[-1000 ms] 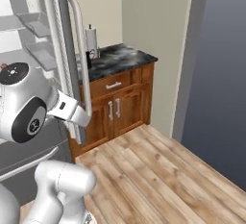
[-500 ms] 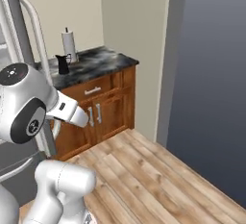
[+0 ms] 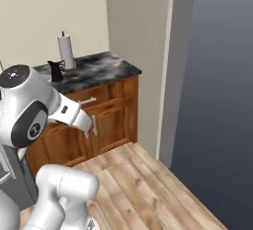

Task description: Move the apricot and sweet potato from the top shelf to the second highest shelf to make space. Then, place the pitcher from the counter on the cleared top shelf.

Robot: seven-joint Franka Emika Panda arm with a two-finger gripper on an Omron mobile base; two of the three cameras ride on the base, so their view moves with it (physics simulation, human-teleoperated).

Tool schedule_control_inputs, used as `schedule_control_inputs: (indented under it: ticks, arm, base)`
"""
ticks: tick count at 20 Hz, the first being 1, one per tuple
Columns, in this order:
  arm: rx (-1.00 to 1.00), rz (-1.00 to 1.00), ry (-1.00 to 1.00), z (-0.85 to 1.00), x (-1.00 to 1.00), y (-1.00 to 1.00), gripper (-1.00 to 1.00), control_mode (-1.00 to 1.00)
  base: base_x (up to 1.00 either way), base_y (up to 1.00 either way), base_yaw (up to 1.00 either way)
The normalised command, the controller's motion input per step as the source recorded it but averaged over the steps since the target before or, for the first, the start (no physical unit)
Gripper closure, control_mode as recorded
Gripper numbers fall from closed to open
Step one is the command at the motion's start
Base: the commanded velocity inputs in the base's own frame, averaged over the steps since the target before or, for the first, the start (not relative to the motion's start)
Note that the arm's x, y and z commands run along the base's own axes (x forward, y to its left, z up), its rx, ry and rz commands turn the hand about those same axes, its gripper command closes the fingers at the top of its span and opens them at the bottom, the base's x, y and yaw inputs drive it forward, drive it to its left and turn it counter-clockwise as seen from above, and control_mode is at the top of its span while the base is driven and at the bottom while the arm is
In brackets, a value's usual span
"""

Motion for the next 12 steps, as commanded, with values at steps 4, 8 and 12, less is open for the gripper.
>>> schedule_control_inputs:
  ticks: [4,8,12]
  arm:
    - [0.0,0.0,0.0,0.0,0.0,0.0,-1.0,1.0]
    - [0.0,0.0,0.0,0.0,0.0,0.0,-1.0,1.0]
    - [0.0,0.0,0.0,0.0,0.0,0.0,-1.0,1.0]
  base:
    - [0.53,-0.17,0.43]
    - [0.46,-0.09,0.53]
    - [0.48,-0.15,0.54]
